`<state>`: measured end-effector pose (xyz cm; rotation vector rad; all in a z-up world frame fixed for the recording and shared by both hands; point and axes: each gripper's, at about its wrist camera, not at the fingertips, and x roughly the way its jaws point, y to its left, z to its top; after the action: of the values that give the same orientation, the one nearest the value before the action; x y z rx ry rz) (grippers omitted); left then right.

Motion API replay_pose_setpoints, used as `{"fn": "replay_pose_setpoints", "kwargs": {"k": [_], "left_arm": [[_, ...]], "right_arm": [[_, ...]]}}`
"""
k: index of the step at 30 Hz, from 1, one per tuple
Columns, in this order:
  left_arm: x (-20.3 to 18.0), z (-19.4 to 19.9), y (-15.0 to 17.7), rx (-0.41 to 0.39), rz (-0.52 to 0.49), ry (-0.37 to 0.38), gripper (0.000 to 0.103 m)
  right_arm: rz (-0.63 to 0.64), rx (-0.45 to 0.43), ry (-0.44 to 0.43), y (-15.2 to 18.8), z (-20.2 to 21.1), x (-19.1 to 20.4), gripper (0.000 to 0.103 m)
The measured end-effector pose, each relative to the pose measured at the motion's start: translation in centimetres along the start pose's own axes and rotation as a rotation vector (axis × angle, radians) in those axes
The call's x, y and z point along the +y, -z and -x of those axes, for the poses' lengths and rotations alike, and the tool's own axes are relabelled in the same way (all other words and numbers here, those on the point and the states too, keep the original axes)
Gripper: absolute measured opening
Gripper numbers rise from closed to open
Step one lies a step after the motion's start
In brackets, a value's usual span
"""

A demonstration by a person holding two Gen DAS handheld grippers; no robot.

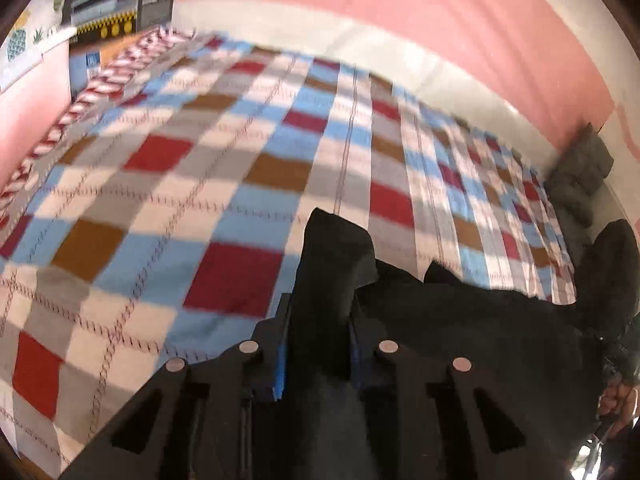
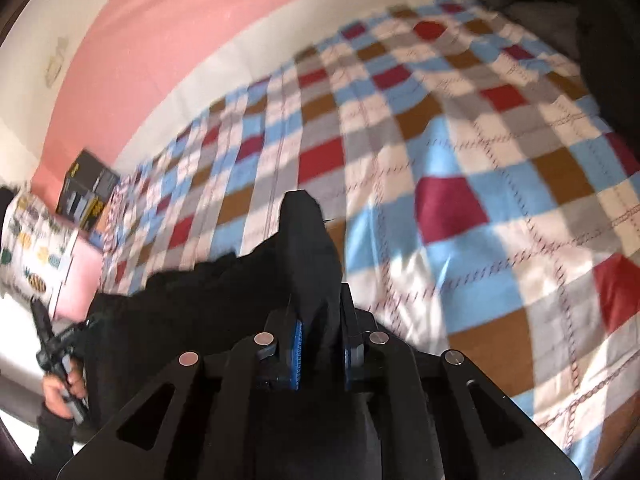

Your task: Fold large clothes

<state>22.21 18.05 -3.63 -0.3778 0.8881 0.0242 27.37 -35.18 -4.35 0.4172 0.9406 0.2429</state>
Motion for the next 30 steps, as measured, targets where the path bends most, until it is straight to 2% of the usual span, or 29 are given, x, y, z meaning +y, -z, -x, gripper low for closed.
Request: {"fn": "replay_pose_setpoints", "kwargs": {"k": [1, 4, 5, 7, 11, 16, 18, 21, 25, 29, 30], "left_arm": [[-0.1, -0.5, -0.2, -0.015, -0.005, -0.009, 0.025], [-0.9, -4.0, 0.1, -0.001, -0.050, -0.097, 0.025], [-0.8, -5.1, 0.5, 0.008, -0.054, -0.116, 0.025], [-0.3, -6.8, 1.0, 0.012, -0.024, -0.132, 0.026], [0.7, -8.3, 1.2, 0.023, 0.024, -0.134, 0.028], [0.1, -8.5, 1.0, 0.052, -0.001, -0.182, 0.031], [-0.1, -7.4, 0.6, 0.060, -0.010, -0.189, 0.032], [-0.7, -4.6, 0.0, 0.044, -0.024, -0.213, 0.032], [-1.4, 0.0, -0.2, -0.014, -0.010, -0.164, 0.030], [-4.4, 6.2, 2.1, -0.107, -0.057, -0.052, 0.032], [-5.5, 7.6, 3.6, -0.116, -0.068, -0.004, 0.036]], "right_arm": [[-0.014, -0.001, 0.007, -0.2, -0.5, -0.4, 0.014], [0.025, 0.030, 0.124, 0.5, -4.1, -0.2, 0.014], [0.021, 0.035, 0.137, 0.7, -4.9, -0.4, 0.015], [0.006, 0.030, 0.166, 1.2, -6.5, -0.9, 0.016], [-0.007, 0.028, 0.190, 1.6, -8.1, -1.8, 0.019], [0.001, 0.053, 0.209, 1.4, -8.3, -1.9, 0.022], [-0.014, 0.065, 0.201, 1.0, -7.6, -1.8, 0.025], [0.007, 0.000, 0.183, 0.8, -3.1, -0.4, 0.026], [0.081, -0.067, 0.131, 2.2, 2.5, 2.5, 0.026], [0.165, -0.116, 0.102, 6.1, 6.4, 6.6, 0.026], [0.179, -0.108, 0.090, 7.5, 6.6, 7.6, 0.026]]}}
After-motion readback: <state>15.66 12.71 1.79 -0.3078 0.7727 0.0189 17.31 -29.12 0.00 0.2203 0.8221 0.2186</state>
